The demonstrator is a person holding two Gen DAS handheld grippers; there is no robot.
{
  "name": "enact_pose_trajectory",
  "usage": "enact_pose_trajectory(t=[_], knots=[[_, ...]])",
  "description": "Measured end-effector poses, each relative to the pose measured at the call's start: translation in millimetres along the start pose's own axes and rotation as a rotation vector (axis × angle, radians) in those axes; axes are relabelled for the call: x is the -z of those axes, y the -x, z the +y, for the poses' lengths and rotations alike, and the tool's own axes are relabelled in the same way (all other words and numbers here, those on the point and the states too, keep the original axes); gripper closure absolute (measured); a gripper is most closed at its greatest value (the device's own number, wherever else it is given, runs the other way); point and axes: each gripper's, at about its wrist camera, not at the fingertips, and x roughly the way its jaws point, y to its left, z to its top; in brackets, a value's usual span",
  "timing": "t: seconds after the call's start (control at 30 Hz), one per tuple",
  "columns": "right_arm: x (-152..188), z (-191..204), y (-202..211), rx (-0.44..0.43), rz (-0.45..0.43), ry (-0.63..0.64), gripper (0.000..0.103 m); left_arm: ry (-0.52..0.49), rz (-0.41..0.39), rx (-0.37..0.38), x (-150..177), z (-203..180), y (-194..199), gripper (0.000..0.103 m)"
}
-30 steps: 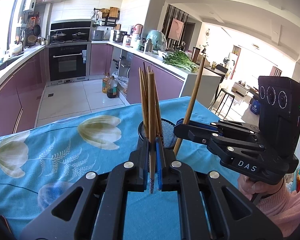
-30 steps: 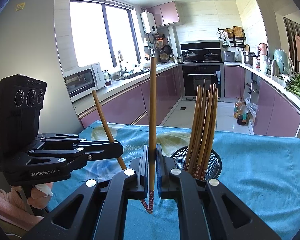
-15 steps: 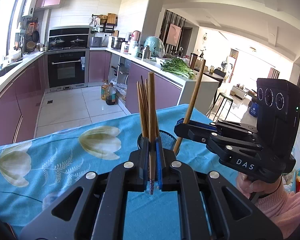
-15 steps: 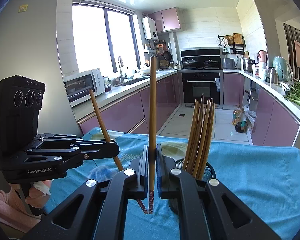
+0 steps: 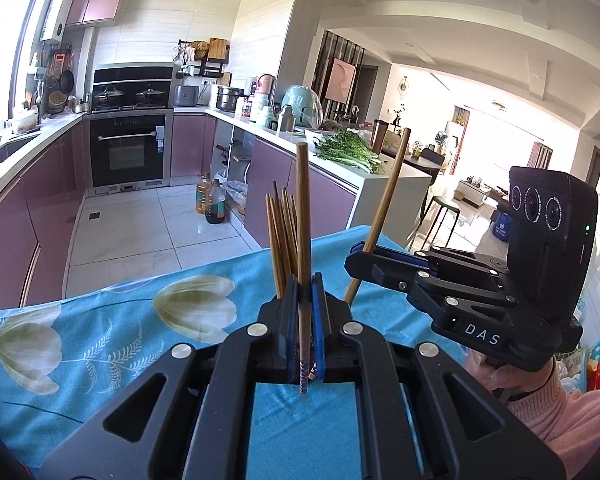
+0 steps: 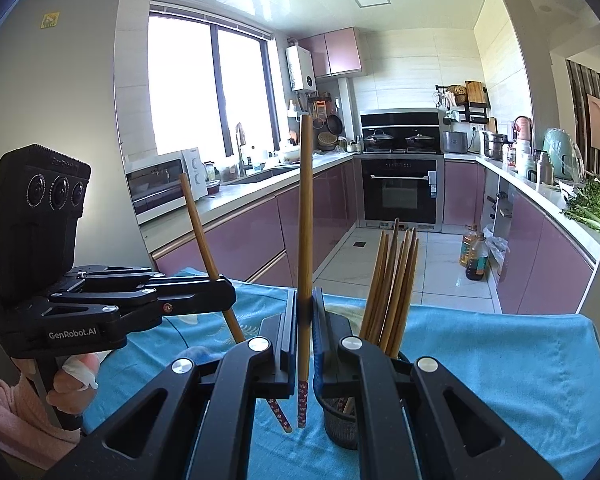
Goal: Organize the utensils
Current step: 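Lower both held chopsticks into the mesh cup beside the others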
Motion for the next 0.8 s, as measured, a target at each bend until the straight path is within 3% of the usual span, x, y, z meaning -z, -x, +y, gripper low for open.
enact_pose_trajectory(t=[0.8], knots=[[-17,-5,0,0.032,-0.046,0.014,0.097,-0.035,-0.070,0.022,-25,-14,6,0.096]])
